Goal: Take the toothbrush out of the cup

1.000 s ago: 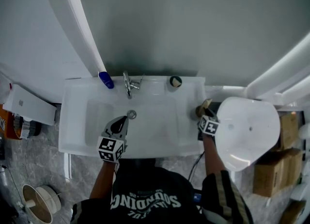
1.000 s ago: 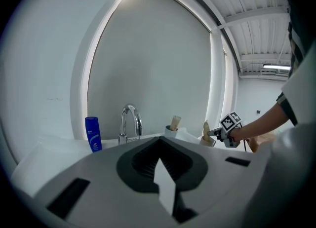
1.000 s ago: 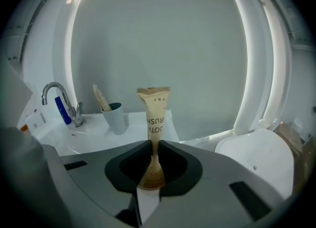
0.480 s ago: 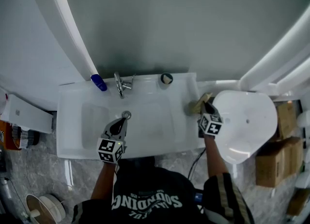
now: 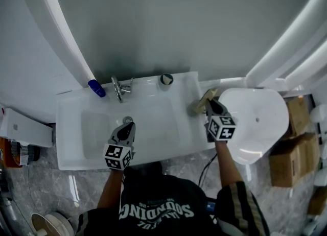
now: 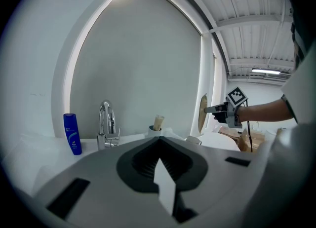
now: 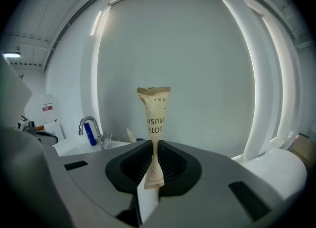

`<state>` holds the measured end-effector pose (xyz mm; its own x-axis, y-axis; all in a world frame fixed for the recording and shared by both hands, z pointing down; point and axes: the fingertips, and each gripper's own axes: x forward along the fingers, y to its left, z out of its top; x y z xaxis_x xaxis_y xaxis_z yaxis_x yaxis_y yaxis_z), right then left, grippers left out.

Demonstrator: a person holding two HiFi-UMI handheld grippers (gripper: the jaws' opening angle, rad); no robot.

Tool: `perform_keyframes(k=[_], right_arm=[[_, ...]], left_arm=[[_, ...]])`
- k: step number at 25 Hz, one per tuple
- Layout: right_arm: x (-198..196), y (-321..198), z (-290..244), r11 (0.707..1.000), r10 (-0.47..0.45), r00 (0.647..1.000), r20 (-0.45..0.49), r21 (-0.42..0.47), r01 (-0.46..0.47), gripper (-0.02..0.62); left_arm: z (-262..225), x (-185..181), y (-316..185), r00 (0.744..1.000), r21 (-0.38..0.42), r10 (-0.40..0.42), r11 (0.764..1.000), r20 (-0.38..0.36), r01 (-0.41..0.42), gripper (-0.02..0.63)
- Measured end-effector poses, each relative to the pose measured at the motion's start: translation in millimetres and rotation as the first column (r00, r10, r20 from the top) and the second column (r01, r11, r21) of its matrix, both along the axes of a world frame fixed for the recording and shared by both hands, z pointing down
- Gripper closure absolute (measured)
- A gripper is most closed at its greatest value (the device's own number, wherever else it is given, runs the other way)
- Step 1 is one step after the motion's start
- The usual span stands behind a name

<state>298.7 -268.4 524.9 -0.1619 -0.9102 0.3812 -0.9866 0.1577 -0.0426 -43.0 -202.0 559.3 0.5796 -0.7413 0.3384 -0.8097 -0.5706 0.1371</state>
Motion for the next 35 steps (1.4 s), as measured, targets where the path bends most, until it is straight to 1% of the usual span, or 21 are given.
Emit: perform_keyframes(k=[5,8,14,19,23,31,35], right_arm=[[-22.0,20.9,27.4,0.994,-0.057,0.998,0.020,-0.089,0.059,0.561],[-35.7,31.7,52.2,0.983,-0.089,0.996,0.023,-0.157,0.092,0.561],[-50.3,59.5,113.8,0.943,-0.123,0.992,0.014,-0.311,0.121,0.561],[-47.9,72.9,155.7,0.902,-0.121,0.993,-0.006,-0.417,0.107,0.562],[-50.7,75.7,174.2,0.883,-0.120,0.993,-0.005,-0.458,0.105,0.562],[-53.6,55.3,200.3,0.866,-0.104,0.994,-0.039,-0.495,0.071,0.561],[-49.6,46.6,216.0,0.842,-0.082,0.995,-0.052,-0.537,0.041,0.561]], left_arm=[[3.8,7.1,2.1,1.000,-0.009,0.014,1.000,-0.001,-0.014,0.607],[6.4,6.9,0.6,1.000,-0.017,0.013,1.000,-0.001,-0.013,0.607],[13.2,7.6,1.9,1.000,-0.034,0.011,0.999,0.001,-0.011,0.607],[13.0,3.2,4.0,1.000,-0.037,0.002,0.999,0.008,-0.002,0.607],[15.9,-2.2,8.5,1.000,-0.048,-0.009,0.999,0.014,0.010,0.607],[20.4,-21.3,13.8,0.999,-0.067,-0.045,0.997,0.030,0.047,0.607],[21.9,-30.5,14.7,0.997,-0.074,-0.062,0.995,0.038,0.065,0.607]])
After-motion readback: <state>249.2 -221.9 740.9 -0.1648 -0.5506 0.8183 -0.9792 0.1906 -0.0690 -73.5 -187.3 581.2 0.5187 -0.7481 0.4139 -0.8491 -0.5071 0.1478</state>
